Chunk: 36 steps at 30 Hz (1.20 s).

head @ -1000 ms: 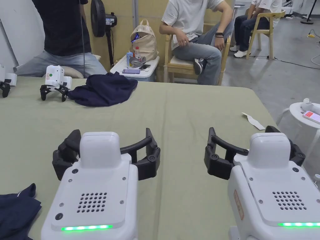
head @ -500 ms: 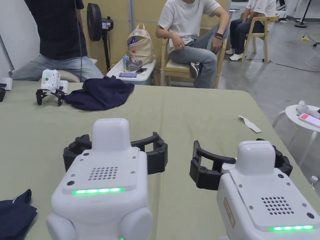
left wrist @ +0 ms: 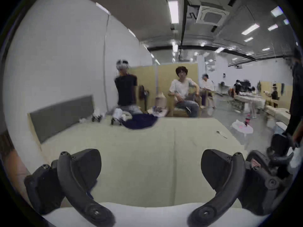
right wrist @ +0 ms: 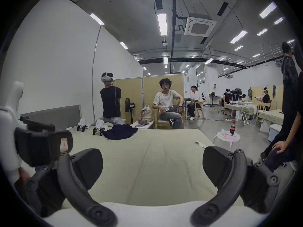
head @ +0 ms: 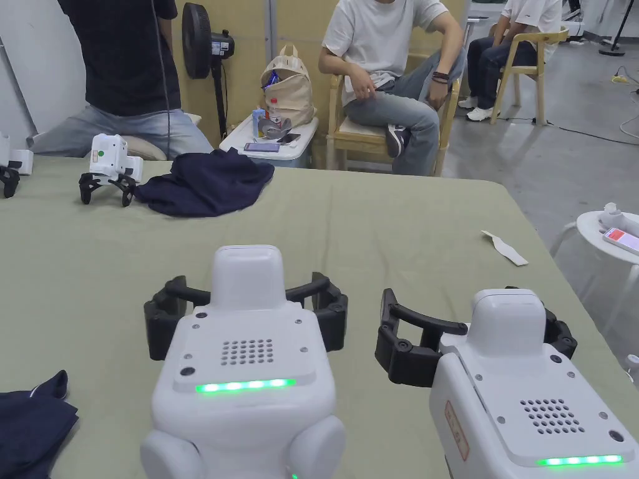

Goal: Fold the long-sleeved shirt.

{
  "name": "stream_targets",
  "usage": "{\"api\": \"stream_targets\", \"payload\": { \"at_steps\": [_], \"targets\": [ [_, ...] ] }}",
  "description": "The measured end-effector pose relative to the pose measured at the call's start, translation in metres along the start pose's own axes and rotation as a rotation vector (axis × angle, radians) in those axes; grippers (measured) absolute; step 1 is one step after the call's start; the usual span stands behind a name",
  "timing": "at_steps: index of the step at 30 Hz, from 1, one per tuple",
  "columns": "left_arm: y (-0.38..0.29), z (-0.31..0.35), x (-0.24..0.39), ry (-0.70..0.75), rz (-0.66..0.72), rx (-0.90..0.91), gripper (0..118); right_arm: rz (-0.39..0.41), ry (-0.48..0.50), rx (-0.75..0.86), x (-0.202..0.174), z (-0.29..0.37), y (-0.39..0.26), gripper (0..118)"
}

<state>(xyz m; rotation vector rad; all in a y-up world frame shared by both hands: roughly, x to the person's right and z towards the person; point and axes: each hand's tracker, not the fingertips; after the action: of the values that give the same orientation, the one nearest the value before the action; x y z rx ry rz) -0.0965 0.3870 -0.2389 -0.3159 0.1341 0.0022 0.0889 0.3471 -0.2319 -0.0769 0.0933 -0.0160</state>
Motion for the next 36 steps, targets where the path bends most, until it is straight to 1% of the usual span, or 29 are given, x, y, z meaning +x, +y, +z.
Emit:
{"api": "stream_targets", "payload": {
  "at_steps": [1,2,3,4,5,7,9,10,12,15,17,19,24,28,31,33,34,35,36],
  "targets": [
    [0.002,0.000,0.000,-0.053,-0.037,-0.075,118,0.003,-0.001,-0.003,0.001,0.000,-0.001,118],
    [0.006,-0.002,0.001,-0.134,-0.142,-0.190,118,0.004,0.002,-0.005,0.002,0.000,-0.001,118],
    [0.004,-0.001,0.003,-0.166,-0.161,-0.189,118,0.004,0.005,-0.007,0.003,0.000,-0.002,118],
    [0.001,0.003,0.003,-0.164,-0.125,-0.087,118,0.001,0.006,-0.009,0.004,0.000,-0.003,118],
    [-0.001,0.006,0.002,-0.153,-0.106,-0.045,118,-0.004,0.001,-0.013,0.004,-0.001,-0.004,118],
    [0.002,0.007,0.000,-0.114,-0.027,-0.085,118,-0.022,0.002,-0.023,0.006,-0.002,-0.005,118],
    [0.006,0.003,-0.002,-0.155,-0.013,-0.134,118,-0.027,0.006,-0.031,0.007,-0.002,-0.005,118],
    [0.009,0.001,-0.001,-0.146,-0.008,-0.154,118,-0.025,0.004,-0.031,0.007,-0.002,-0.006,118],
    [0.008,-0.005,0.000,-0.075,0.002,-0.192,118,-0.021,0.000,-0.034,0.007,-0.001,-0.007,118],
    [0.007,-0.003,-0.002,-0.103,-0.010,-0.143,118,-0.041,0.003,-0.039,0.008,-0.003,-0.008,118],
    [0.007,-0.003,-0.003,-0.107,-0.018,-0.140,118,-0.056,0.010,-0.044,0.009,-0.004,-0.010,118],
    [0.006,-0.004,-0.004,-0.151,-0.033,-0.167,118,-0.058,0.000,-0.055,0.009,-0.007,-0.011,118],
    [0.004,-0.004,-0.009,-0.164,-0.004,-0.155,118,-0.066,0.004,-0.084,0.008,-0.010,-0.014,118],
    [0.001,-0.009,-0.008,-0.138,-0.018,-0.162,118,-0.051,0.006,-0.101,0.006,-0.011,-0.017,118],
    [-0.004,-0.013,-0.009,-0.158,-0.013,-0.178,118,-0.045,0.011,-0.105,0.005,-0.012,-0.018,118],
    [-0.012,-0.017,-0.009,-0.167,-0.015,-0.154,118,-0.050,0.013,-0.109,0.004,-0.012,-0.019,118],
    [-0.016,-0.021,-0.003,-0.147,-0.047,-0.161,118,-0.052,0.014,-0.110,0.003,-0.013,-0.019,118],
    [-0.019,-0.022,-0.002,-0.063,-0.105,-0.179,118,-0.053,0.018,-0.111,0.002,-0.013,-0.019,118],
    [-0.023,-0.022,-0.001,-0.043,-0.107,-0.157,118,-0.050,0.022,-0.113,0.001,-0.013,-0.019,118]
  ]
}}
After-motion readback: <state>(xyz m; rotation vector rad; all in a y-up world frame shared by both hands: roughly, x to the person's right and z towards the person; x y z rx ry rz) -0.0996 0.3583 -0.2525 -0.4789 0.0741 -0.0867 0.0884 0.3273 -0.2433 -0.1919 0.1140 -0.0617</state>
